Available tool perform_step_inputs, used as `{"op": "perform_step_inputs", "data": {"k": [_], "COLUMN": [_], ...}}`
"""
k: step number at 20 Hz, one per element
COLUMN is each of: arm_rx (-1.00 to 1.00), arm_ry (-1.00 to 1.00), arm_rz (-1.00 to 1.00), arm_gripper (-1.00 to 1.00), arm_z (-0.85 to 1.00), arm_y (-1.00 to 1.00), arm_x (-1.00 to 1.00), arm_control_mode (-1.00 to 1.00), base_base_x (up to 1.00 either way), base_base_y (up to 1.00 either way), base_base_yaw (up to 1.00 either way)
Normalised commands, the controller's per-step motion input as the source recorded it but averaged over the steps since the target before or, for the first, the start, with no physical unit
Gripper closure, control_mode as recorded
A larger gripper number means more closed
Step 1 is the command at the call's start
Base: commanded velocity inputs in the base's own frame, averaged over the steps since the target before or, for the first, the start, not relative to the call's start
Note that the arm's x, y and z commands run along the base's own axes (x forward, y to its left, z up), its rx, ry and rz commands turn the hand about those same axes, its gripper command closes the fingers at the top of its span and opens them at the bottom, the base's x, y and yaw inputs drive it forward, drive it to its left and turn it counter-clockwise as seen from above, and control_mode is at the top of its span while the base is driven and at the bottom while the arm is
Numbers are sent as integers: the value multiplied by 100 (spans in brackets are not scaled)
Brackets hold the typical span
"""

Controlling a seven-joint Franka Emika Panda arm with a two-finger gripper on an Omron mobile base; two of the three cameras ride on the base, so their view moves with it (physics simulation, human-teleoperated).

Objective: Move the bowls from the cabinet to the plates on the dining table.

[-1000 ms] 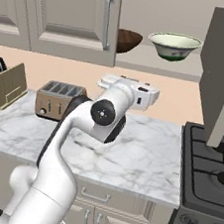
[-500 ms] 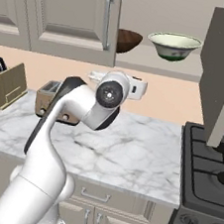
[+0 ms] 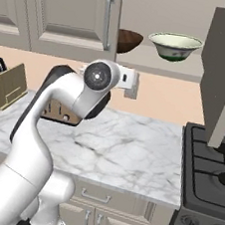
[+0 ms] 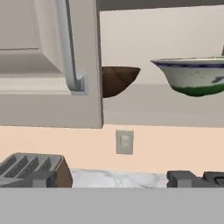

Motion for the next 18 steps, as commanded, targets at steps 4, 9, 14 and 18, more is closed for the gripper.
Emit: {"op": "perform_step_inputs", "data": {"k": [4, 9, 14, 18], "arm_rx": [-2, 0, 0, 1], "arm_ry": [0, 0, 0, 0], "arm_rz": [0, 0, 0, 0], "arm_gripper": [-100, -100, -100, -100], "arm_z": [21, 24, 34, 34], "arm_y": [12, 12, 20, 18], "arm_x": [2, 24, 28, 17], "arm_control_mode": [-100, -100, -100, -100], "base_base_x": [0, 0, 0, 0], "base_base_y": [0, 0, 0, 0], "base_base_yaw": [0, 0, 0, 0]}}
